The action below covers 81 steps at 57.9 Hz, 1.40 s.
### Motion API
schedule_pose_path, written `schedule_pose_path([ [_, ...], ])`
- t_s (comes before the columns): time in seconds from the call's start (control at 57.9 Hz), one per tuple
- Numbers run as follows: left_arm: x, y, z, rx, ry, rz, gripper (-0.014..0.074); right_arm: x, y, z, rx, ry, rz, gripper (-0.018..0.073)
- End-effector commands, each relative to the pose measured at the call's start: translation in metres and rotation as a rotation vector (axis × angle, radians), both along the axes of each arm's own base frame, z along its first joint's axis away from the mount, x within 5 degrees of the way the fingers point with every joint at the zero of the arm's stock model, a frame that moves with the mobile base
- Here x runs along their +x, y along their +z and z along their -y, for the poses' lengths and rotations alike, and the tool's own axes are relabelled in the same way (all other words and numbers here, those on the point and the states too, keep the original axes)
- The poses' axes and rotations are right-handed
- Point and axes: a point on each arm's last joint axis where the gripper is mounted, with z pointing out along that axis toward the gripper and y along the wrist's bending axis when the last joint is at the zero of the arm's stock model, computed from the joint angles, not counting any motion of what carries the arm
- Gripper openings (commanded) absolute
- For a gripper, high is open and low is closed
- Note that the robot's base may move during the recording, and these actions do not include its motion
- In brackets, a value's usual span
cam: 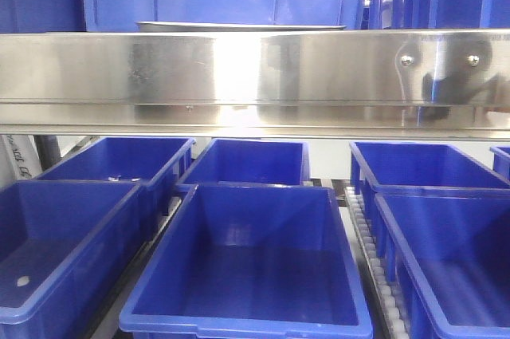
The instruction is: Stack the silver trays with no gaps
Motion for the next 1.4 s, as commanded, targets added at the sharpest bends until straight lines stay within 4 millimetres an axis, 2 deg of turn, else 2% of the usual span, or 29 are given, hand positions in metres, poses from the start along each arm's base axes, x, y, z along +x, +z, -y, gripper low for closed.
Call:
schedule_pose_path([
  [0.0, -0.0012, 0.0015, -0.0001, -0.018, -0.006, 0.012, -0.0007, -0.0006, -0.0009, 0.0000, -0.002, -0.004, -0.006, -0.0079],
  [1.382, -0.0016, 0.0012, 0.0006, -0.015, -0.014, 0.010, -0.0007, -0.0005, -0.0032, -0.0002, 0.002, 0.000, -0.031, -0.0079],
])
